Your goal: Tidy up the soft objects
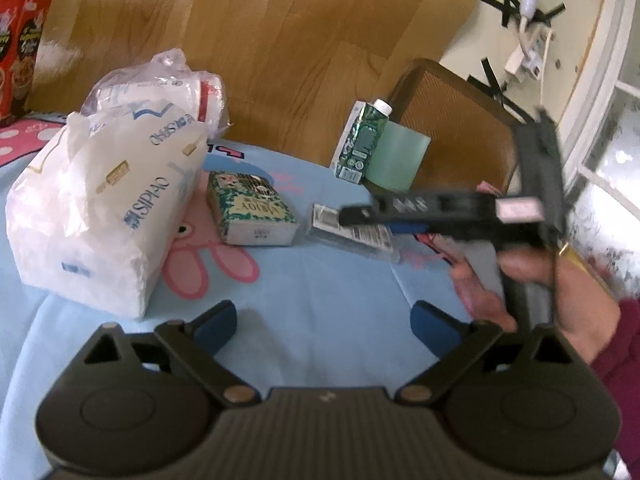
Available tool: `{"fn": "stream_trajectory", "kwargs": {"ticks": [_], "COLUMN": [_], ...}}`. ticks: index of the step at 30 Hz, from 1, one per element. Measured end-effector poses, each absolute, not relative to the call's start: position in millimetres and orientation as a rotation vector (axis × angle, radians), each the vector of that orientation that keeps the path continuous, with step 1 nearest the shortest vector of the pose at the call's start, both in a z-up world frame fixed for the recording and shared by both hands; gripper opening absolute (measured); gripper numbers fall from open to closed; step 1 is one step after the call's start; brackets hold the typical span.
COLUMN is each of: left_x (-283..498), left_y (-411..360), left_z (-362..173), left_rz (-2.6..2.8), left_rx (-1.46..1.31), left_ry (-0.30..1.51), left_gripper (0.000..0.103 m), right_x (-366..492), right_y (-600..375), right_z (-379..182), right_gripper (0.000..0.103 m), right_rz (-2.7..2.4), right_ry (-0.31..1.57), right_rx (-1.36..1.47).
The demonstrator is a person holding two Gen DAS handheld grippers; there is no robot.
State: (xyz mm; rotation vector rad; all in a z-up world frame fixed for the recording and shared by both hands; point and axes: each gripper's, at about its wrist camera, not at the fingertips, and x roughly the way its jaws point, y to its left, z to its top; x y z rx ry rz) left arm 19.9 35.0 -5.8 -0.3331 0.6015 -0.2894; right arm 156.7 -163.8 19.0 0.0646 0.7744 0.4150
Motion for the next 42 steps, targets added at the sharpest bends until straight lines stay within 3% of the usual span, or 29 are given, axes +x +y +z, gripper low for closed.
{"fn": "stream_trajectory", "kwargs": {"ticks": [3, 12, 14, 16, 23, 24, 26, 28, 42], "left_x": [20, 20, 20, 20, 19, 20, 20, 19, 20], "left_y": [47, 53, 53, 53, 55, 55, 55, 54, 45], "left_z": [-7, -7, -7, -8, -9, -9, -9, -9, -8], "left_rz": [-0.287, -0.293, -0.295, -0.296, -0.3, -0.301, -0.302, -0.302, -0.311], "left_rx": [-0.407, -0.451, -0.459, -0.465, -0.473, -0.472, -0.47, -0.467, -0.411], "left_ry": [0.592, 0.589, 0.589, 0.588, 0.587, 0.587, 0.588, 0.588, 0.601], "left_gripper": [0.099, 0.1, 0.1, 0.1, 0.101, 0.101, 0.102, 0.102, 0.102], "right_x": [134, 57, 47, 43, 48, 53, 56, 57, -29], "right_y": [-176, -183, -181, -178, -155, -150, -151, -153, -171], "right_z": [23, 22, 23, 26, 21, 15, 16, 16, 20], "right_gripper": [0.056, 0.057, 0.064, 0.086, 0.088, 0.088, 0.077, 0.06, 0.06], "right_rz": [0.451, 0.548, 0.552, 0.539, 0.545, 0.533, 0.534, 0.515, 0.525], "right_ry": [0.78, 0.722, 0.696, 0.658, 0.641, 0.671, 0.68, 0.671, 0.639], "right_rx": [0.077, 0.062, 0.043, 0.019, -0.09, -0.111, -0.083, -0.08, -0.07]}}
